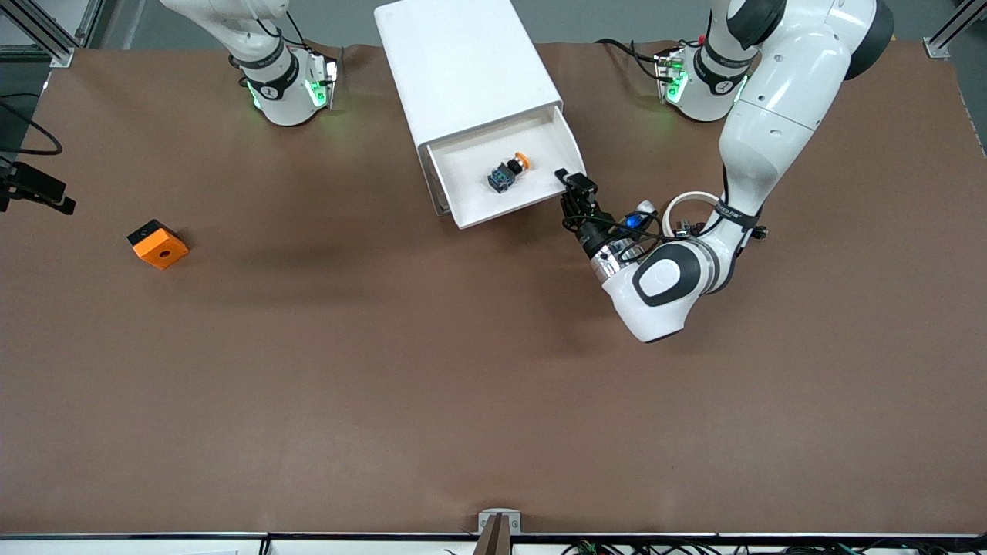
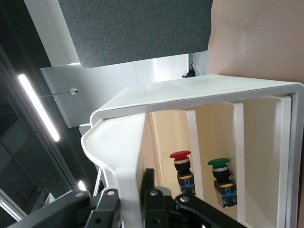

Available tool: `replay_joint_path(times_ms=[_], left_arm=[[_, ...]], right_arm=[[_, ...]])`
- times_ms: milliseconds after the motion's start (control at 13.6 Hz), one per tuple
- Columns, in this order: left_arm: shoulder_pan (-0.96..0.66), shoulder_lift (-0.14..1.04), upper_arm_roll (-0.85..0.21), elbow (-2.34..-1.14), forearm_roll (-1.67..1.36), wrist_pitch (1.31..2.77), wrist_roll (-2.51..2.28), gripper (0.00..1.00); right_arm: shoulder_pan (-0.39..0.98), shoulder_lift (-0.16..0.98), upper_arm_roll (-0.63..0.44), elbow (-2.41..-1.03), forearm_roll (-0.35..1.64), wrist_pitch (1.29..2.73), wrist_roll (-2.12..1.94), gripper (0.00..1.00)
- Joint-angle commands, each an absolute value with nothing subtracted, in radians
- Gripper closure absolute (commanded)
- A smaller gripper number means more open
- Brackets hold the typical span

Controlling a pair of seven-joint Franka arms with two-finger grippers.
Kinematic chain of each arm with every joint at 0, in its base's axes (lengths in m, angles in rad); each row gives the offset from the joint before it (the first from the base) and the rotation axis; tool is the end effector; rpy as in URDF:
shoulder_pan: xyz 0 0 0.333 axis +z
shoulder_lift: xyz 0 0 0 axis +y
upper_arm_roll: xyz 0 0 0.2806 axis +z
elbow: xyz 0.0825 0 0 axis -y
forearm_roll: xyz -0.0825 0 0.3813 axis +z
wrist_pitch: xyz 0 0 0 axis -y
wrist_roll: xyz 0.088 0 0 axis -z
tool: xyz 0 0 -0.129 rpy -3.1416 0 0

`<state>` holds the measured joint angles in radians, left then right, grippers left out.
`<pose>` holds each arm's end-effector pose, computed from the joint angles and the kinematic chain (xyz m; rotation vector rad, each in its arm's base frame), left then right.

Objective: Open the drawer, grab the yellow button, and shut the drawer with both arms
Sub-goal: 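Release the drawer handle and draw the left gripper back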

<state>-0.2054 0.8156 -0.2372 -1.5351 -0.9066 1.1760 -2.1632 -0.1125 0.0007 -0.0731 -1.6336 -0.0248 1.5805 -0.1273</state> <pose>0.4588 -0.3341 0.1972 -1.0860 -1.5196 1.6237 0.5394 -0.1045 0.5382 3.1229 -0.0896 -0.0891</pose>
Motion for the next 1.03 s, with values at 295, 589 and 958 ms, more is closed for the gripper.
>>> replay_joint_path(times_ms=[295,589,958], left_arm=[[-0.195,0.818,-0.224,-1.431,-0.855,1.17,-2.067,0.0],[-0.17,0.804,-0.224,-1.358,-0.779,1.169,-1.779,0.0],[-0.126,0.788,-0.224,-1.31,-0.684,1.21,-1.291,0.0]], right_arm=[[-0.129,0.115,-0.071,-1.569,-0.086,1.583,-0.126,0.0],[-0.103,0.114,-0.06,-1.571,-0.069,1.575,0.038,0.0],[-0.057,0.077,-0.058,-1.589,0.082,1.528,0.271,0.0]])
